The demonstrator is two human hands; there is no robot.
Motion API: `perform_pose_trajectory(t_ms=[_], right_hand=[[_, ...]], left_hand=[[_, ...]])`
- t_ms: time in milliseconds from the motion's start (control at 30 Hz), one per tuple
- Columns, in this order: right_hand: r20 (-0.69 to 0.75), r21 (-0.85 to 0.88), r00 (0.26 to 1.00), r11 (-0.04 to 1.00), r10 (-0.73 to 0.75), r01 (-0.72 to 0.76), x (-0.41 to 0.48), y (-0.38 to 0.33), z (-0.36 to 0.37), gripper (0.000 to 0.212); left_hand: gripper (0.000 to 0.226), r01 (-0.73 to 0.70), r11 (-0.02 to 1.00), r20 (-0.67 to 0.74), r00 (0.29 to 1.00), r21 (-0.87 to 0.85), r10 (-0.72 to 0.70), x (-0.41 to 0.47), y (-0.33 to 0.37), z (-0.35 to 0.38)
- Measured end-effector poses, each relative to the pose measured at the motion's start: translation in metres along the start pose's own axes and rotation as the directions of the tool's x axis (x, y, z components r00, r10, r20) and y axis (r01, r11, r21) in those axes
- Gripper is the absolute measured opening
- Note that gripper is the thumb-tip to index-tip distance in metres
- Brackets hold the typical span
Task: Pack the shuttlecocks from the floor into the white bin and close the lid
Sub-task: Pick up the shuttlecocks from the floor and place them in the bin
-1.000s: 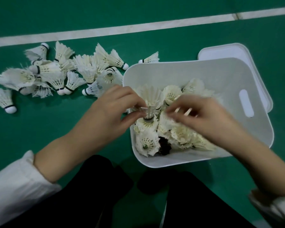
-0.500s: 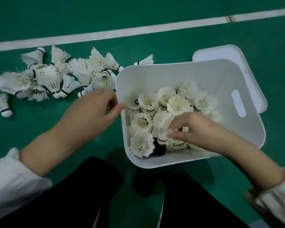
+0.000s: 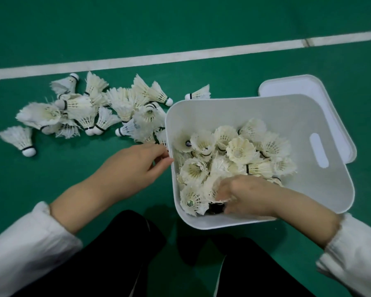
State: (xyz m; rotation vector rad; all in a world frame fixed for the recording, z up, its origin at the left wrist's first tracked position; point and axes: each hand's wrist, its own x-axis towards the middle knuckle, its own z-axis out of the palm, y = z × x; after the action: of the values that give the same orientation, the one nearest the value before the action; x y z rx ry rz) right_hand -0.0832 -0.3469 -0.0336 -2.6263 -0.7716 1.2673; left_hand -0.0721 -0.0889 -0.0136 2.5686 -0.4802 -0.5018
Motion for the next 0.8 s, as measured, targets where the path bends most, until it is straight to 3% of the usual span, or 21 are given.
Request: perform_pose_trajectory(t_ms=[100, 233, 333, 433, 567, 700, 800], right_hand=[[0.016, 0.028, 1.000, 0.999, 0.027, -0.027, -0.015, -0.004, -0.025, 0.039], [0.016, -0.096, 0.999, 0.995, 0.042, -0.041, -0.024, -0.024, -0.057, 0.032], [-0.167, -0.060, 0.986, 0.998, -0.017, 0.007, -0.025, -0.050, -0.085, 0.019], [-0.362, 0.015, 0.922, 0.988, -0.136, 0.151, -0.011, -0.088, -0.110, 0.017], [-0.398, -0.141, 0.882, 0.967, -0.253, 0.214, 0.054, -0.128, -0.118, 0.022], [-0.414, -0.207, 0.905, 0.978, -0.096, 0.009, 0.127, -0.135, -0.118, 0.026], [-0.292, -0.231, 0.949, 0.954, 0.119, -0.191, 0.157, -0.135, -0.122, 0.036]], left_hand=[[0.017, 0.006, 1.000, -0.013, 1.000, -0.013, -0.006, -0.003, -0.012, -0.003], [0.013, 0.060, 0.998, -0.032, 0.998, -0.028, -0.061, -0.009, -0.032, -0.004], [0.013, 0.103, 0.994, -0.051, 0.993, -0.043, -0.106, -0.011, -0.045, -0.004], [0.014, 0.149, 0.989, -0.037, 0.988, -0.001, -0.149, -0.010, -0.066, -0.003], [0.013, 0.163, 0.986, -0.069, 0.985, 0.027, -0.161, -0.001, -0.095, -0.005], [0.018, 0.174, 0.980, -0.099, 0.981, 0.096, -0.164, 0.020, -0.120, -0.015], [0.019, 0.179, 0.975, -0.152, 0.976, 0.131, -0.159, 0.041, -0.137, -0.020]])
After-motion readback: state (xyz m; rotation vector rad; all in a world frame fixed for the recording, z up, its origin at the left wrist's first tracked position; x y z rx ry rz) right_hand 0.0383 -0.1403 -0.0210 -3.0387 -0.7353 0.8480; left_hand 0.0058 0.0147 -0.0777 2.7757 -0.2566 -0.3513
